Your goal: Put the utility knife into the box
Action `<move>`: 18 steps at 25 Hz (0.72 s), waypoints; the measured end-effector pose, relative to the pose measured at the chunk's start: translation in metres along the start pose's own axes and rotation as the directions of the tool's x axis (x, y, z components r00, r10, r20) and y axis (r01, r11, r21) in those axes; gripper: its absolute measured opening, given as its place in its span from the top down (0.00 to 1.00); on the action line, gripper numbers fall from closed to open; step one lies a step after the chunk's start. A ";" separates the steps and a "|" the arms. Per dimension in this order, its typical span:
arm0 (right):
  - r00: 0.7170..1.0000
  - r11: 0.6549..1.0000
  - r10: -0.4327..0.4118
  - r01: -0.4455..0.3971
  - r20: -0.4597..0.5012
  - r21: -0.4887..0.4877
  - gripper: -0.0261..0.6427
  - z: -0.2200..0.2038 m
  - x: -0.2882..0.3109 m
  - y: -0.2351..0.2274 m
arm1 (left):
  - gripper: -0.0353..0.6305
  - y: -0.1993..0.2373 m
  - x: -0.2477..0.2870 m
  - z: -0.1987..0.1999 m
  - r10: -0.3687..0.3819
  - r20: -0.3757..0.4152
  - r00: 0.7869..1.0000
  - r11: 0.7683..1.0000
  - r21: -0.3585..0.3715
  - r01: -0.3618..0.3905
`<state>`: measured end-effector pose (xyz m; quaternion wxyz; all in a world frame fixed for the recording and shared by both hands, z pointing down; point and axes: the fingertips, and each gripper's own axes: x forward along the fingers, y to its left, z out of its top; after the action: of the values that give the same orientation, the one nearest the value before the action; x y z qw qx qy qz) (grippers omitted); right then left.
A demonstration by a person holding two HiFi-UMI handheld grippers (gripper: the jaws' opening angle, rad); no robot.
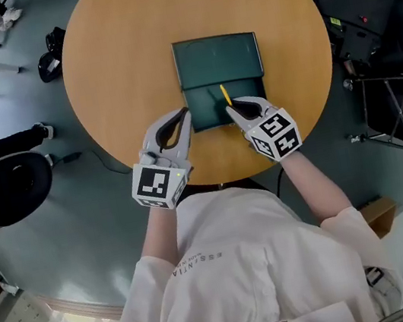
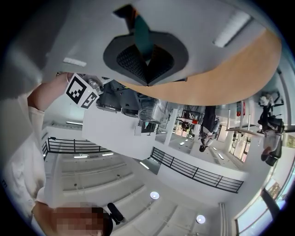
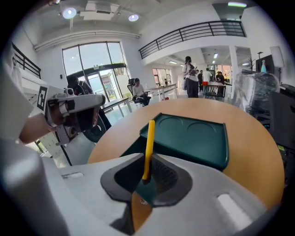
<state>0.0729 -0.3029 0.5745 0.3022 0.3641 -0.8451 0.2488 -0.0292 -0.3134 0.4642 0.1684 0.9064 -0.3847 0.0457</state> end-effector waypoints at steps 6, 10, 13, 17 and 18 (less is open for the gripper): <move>0.989 0.991 -0.008 -0.012 -0.150 -0.132 0.90 -0.025 0.026 -0.007 | 0.93 0.010 0.003 -0.008 0.010 -0.027 1.000 0.999 -0.030 -0.010; 0.967 0.991 0.009 -0.043 -0.253 -0.129 0.90 -0.045 0.035 -0.013 | 0.93 0.013 0.004 -0.015 0.028 -0.036 0.999 0.999 -0.039 -0.029; 0.946 0.992 0.027 -0.065 -0.322 -0.107 0.90 -0.059 0.038 -0.013 | 0.93 0.014 0.000 -0.020 0.024 -0.050 0.998 0.997 -0.066 -0.027; 0.927 0.992 0.014 -0.061 -0.375 -0.114 0.90 -0.068 0.043 -0.019 | 0.93 0.015 -0.001 -0.025 0.017 -0.071 0.997 0.995 -0.101 -0.024; 0.921 0.991 0.010 -0.061 -0.388 -0.119 0.90 -0.069 0.044 -0.021 | 0.93 0.016 0.000 -0.026 0.019 -0.074 0.997 0.994 -0.103 -0.027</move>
<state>0.0874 -0.2919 0.6575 0.4814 0.2720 -0.7896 0.2660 -0.0395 -0.3145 0.4931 0.2286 0.8897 -0.3905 0.0606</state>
